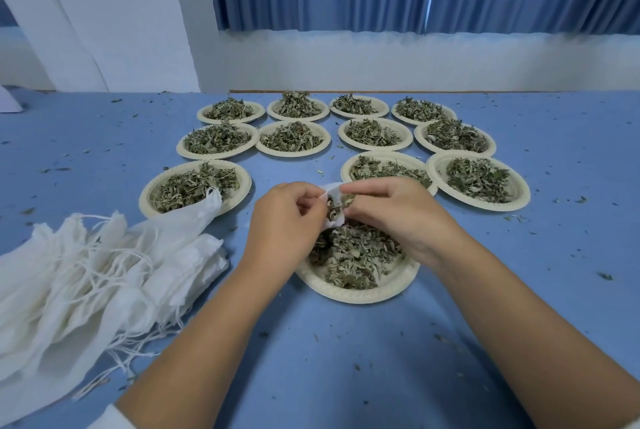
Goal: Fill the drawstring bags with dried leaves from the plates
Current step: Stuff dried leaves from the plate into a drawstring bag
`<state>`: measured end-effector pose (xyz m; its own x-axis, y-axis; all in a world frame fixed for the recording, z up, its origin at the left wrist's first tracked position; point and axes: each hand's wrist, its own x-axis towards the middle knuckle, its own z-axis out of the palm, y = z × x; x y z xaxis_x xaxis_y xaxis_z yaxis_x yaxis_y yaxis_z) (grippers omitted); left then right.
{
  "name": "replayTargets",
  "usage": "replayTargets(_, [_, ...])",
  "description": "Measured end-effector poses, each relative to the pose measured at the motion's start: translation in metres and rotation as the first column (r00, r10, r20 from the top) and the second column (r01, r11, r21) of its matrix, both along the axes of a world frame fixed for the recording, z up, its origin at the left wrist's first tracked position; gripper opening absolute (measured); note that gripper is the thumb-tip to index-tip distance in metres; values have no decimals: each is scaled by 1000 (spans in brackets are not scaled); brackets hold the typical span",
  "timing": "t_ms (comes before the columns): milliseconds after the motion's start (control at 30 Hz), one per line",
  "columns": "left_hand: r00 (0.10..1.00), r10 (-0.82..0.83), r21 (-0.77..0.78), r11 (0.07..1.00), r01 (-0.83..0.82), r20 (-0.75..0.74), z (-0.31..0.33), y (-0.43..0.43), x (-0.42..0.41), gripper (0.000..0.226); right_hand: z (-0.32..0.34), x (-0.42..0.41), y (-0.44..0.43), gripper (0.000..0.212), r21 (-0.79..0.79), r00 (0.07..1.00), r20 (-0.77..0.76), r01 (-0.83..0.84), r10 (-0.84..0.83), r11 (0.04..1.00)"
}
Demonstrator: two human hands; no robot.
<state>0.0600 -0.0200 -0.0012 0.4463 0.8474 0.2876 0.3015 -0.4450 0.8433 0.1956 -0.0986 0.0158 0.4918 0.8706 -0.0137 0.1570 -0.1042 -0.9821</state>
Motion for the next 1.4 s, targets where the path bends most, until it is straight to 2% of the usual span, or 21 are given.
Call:
replayTargets(100, [995,13,-164,986,4,103,2,2,0,9,1,-1,1,27,68,998,24,56,-57,996])
replayTargets(167, [991,-4,-211,977,32,132,2,1,1,13,-1,-8,2,22,116,989,102,96,-108,989])
replayTargets(300, [986,-16,-203,978,50,166,5,-3,0,14,-11,-16,6,13,175,908,380,114,-174,978])
replayTargets(400, [985,-40,-183,981,71,169,7,-5,-1,27,-13,-17,8,7,193,826,530,106,-194,976])
replayTargets(467, [986,-29,-171,984,57,166,8,-6,-2,28,-11,-15,8,17,171,828,534,96,-174,981])
replayTargets(533, [985,-11,-174,984,41,172,8,-6,-1,23,-8,-13,7,30,137,918,386,38,-88,990])
replayTargets(600, [985,10,-187,982,23,171,8,-4,-1,17,-7,-11,6,30,137,958,282,16,-54,991])
replayTargets(700, [982,28,-218,976,14,188,7,-3,0,12,-9,-11,6,15,176,926,351,81,-139,981])
replayTargets(800, [979,17,-237,971,33,205,7,-4,0,13,-13,-14,6,7,188,805,568,77,-172,979])
replayTargets(867, [977,-5,-237,970,56,212,7,-5,1,13,-15,-14,8,8,193,754,628,90,-194,977])
replayTargets(933, [975,-12,-233,970,65,220,7,-6,1,12,-15,-12,9,14,182,801,556,144,-222,973])
replayTargets(1033, [971,9,-224,974,46,240,6,-5,1,19,-10,-7,9,16,68,971,161,167,-176,984])
replayTargets(1067, [970,11,-218,975,43,241,6,-4,0,24,-8,-5,9,19,27,987,41,152,-153,988])
replayTargets(1133, [971,3,-204,978,47,239,6,-3,-1,26,-7,-3,8,27,-14,989,-89,116,-117,993])
replayTargets(1200, [966,0,-220,974,60,259,6,-2,-1,22,-8,-3,9,33,-30,990,-123,70,-74,997])
replayTargets(1333, [968,0,-264,962,68,252,6,-1,0,16,-12,-5,10,16,4,985,-175,5,-5,1000])
replayTargets(1400, [967,1,-249,966,65,255,9,-1,-1,20,-11,-5,10,12,14,990,-140,12,-10,1000])
